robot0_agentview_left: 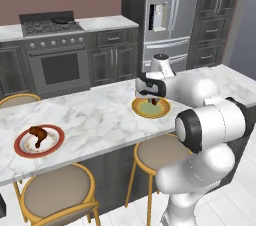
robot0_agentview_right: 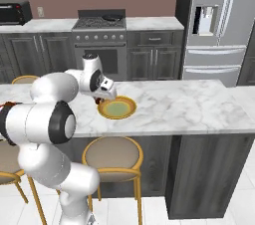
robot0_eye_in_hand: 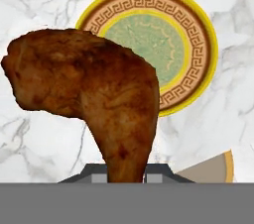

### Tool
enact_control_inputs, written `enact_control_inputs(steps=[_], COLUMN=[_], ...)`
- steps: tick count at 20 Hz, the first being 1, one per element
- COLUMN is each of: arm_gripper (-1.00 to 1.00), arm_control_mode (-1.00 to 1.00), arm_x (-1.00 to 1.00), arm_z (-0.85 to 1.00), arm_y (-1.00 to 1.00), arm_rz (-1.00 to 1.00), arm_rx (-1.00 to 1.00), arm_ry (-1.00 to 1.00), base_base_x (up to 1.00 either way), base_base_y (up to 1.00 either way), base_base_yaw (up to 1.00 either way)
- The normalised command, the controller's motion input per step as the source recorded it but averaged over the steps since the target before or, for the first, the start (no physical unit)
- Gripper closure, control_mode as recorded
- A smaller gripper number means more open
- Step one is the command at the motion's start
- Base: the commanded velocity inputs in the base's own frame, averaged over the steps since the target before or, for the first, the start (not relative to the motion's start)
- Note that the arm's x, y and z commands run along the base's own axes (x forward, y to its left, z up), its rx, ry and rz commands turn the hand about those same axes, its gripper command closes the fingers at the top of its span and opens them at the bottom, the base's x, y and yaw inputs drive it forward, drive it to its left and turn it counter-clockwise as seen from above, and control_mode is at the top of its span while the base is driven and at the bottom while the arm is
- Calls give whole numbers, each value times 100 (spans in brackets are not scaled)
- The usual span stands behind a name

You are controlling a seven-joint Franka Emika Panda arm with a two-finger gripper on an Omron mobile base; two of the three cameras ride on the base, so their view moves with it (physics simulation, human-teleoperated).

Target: Take the chicken drumsticks from the pan and place one on each plate on the dining counter.

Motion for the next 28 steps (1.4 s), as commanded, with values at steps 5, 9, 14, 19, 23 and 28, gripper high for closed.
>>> enact_control_inputs(steps=[5,9,14,19,23,28], arm_gripper=[100,100,100,100,100,100], arm_control_mode=[-100,-100,-100,-100,-100,-100], arm_x=[28,31,32,32,11,5], arm_z=[-27,-30,-28,-27,-26,-25], arm_y=[-4,-7,-9,-10,-17,-12], arm_rz=[-8,-8,-2,0,0,0], arm_rx=[0,0,0,0,0,0], arm_ry=[0,0,0,0,1,1], base_base_x=[0,0,0,0,0,0], base_base_y=[0,0,0,0,0,0], base_base_yaw=[0,0,0,0,0,0])
